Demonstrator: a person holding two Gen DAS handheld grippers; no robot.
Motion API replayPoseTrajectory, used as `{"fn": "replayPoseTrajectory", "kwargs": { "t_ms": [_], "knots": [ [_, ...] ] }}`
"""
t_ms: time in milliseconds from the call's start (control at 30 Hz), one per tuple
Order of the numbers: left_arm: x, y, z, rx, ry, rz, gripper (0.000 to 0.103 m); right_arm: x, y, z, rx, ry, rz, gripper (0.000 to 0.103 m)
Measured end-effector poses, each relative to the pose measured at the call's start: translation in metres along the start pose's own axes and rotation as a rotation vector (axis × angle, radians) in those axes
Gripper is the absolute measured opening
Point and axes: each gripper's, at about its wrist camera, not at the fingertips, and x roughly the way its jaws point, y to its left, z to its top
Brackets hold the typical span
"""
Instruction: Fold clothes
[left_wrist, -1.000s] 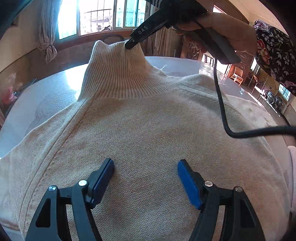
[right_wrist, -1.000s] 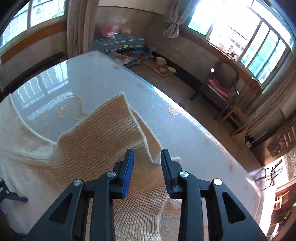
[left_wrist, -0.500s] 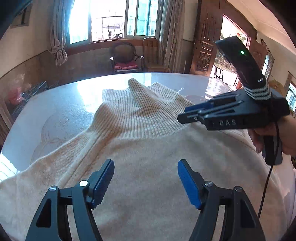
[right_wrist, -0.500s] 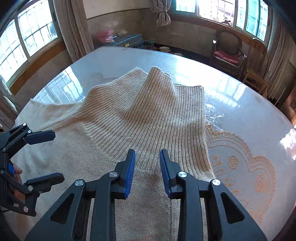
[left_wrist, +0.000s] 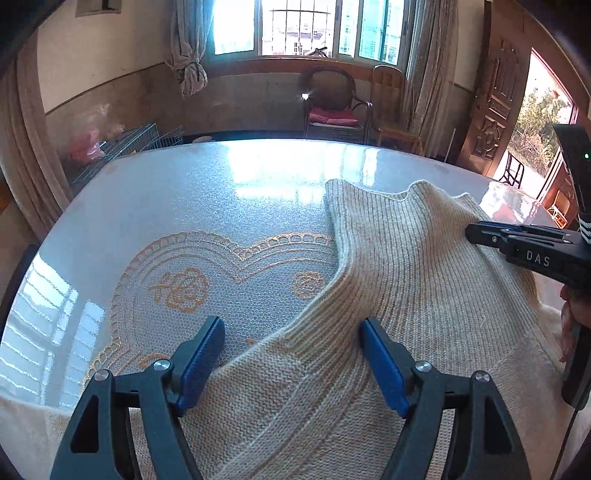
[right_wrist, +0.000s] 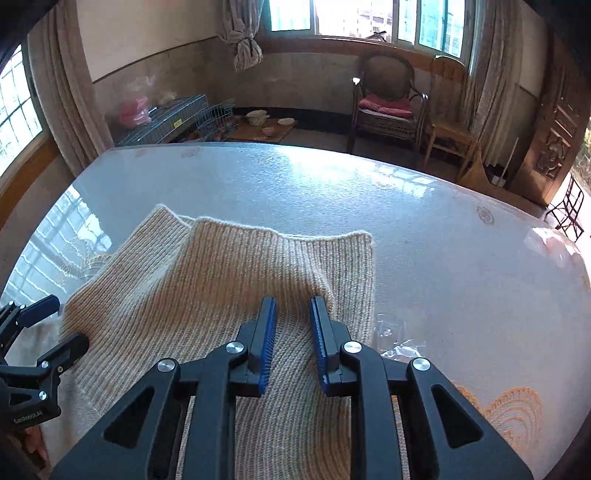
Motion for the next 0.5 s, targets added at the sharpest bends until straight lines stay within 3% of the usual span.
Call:
{"fn": "replayPoseTrajectory", "kwargs": {
  "t_ms": [100, 167, 233, 300, 400, 467, 500],
  "knots": [
    [-0.001, 0.003, -0.002, -0.001, 0.000, -0.007, 0.078, -0.005, 0.003, -0.001, 0.012, -0.012, -0.016, 0.020],
    [0.001, 0.001, -0.002, 0.005, 0.002, 0.000, 0.079, -0.017, 0.025, -0.004, -0.082, -0.066, -0.004, 0.023],
    [0.003, 0.000, -0.001, 0.003, 0.002, -0.002, 0.079, -0.023, 0.043, -0.005, -0.126, -0.088, 0.094, 0.024],
    [0.004, -0.001, -0.001, 0.001, 0.001, -0.002, 0.079, -0.011, 0.057, -0.002, -0.147, -0.035, 0.173, 0.025],
    [0.003, 0.001, -0.001, -0.010, -0.001, -0.003, 0.079, 0.010, 0.054, 0.004, -0.124, -0.006, 0.132, 0.023],
    [0.003, 0.003, -0.001, -0.021, -0.003, -0.005, 0.079, 0.019, 0.035, 0.012, -0.070, -0.011, 0.040, 0.023],
    [0.003, 0.002, -0.001, -0.022, -0.003, -0.003, 0.079, 0.020, 0.021, 0.015, -0.022, -0.013, 0.035, 0.023]
  ]
}}
